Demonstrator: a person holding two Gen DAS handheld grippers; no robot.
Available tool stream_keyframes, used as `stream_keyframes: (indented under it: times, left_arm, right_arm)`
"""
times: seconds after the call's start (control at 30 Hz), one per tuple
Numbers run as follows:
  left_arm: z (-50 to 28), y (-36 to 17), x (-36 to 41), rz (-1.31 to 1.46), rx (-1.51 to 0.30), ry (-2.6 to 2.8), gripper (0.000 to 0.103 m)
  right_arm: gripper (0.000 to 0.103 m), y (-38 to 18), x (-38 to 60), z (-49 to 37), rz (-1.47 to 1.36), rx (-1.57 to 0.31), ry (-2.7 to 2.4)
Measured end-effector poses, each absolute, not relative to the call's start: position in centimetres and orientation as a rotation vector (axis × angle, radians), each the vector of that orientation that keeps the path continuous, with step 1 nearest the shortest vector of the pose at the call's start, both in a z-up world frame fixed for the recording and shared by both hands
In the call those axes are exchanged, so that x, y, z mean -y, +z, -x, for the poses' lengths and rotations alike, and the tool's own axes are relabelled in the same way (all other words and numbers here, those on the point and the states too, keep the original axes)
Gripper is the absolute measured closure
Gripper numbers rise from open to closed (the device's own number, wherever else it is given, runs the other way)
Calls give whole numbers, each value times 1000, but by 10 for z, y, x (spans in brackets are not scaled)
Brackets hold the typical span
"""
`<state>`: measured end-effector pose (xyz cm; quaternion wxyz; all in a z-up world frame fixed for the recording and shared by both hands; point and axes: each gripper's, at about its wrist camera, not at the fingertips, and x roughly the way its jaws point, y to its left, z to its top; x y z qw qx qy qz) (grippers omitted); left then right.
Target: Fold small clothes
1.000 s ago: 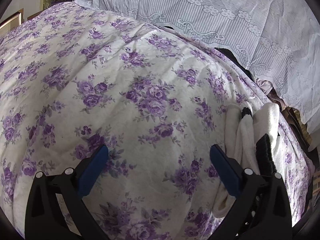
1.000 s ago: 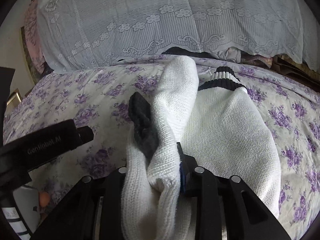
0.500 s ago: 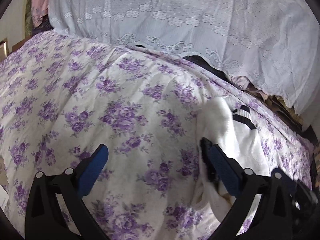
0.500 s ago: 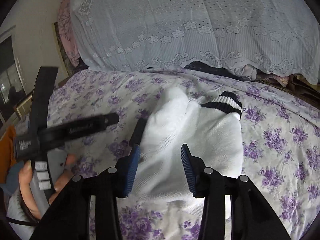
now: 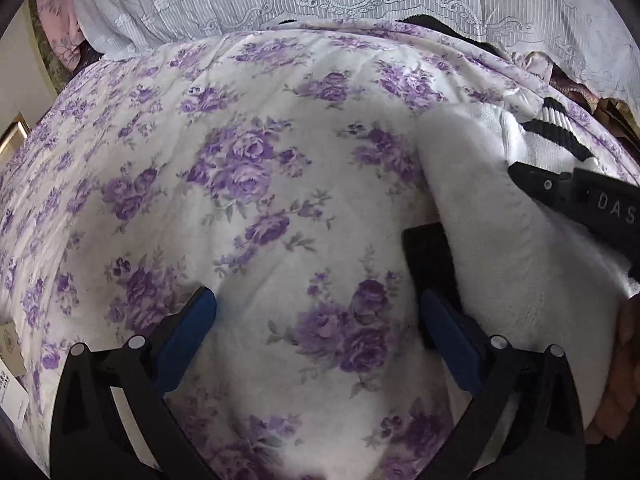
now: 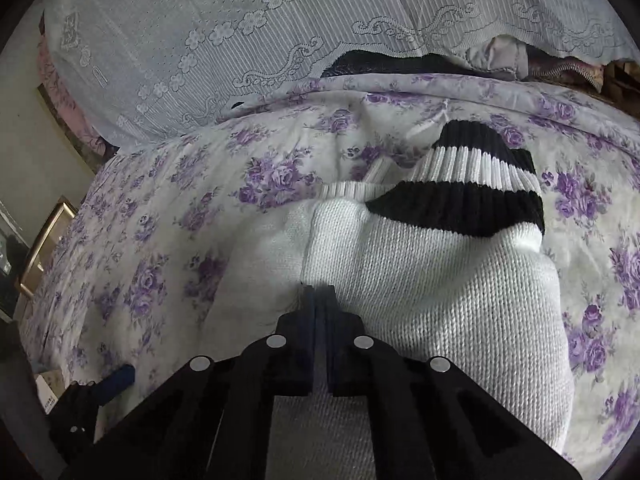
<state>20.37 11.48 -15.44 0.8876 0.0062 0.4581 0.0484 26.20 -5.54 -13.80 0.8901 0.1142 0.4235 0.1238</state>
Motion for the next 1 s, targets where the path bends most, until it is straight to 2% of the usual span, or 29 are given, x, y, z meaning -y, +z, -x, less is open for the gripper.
stream_keyframes:
  times: [0.1,0.23,0.33,0.4,0.47,0.63,0.7,0.77,0.87,0.97,1.0]
  left_arm:
    - [-198,-148,-112,-48,-911,108,4]
    - [-180,-117,-128,83,-786,48,5]
    - [-170,-103,-123,125,-712,-67,5]
    - [-174,-112,-105,67,-758,-116,5]
    - [-186,-141,-85,-43,-868,-112,4]
    - [-187,-140,-92,22,-863,-132,4]
    - [-182,-132,-95,49,-829,-134,4]
    - [-177,-127,-92,48,-789,-138,4]
    - [-184,-138,-82,-3,-838,-143,4]
    - [-182,-138,-79,-17,-831,-146,4]
    - [-182,-138,-77,-30,-826,-148,4]
  right_arm:
    - [97,-120,74,-244,-283,-820,295]
    - [96,-96,114,-201,-300,-727,271]
    - [95,-102,130,-176,-263,-737,261]
    - [99,-128,136,-170,-253,-815,248]
    - [99,-139,140,-159,-214,-755,238]
    - [101,-128,143,-157,-265,-763,216]
    - [95,-112,130,-154,-176,-706,201]
    - [95,-100,120,-167,-123,-683,191]
    - [95,-99,121,-213,-175,-735,167]
    - [101,-131,130,-255,-241,-837,110]
    - [102,-138,134,-258,-261,-816,112]
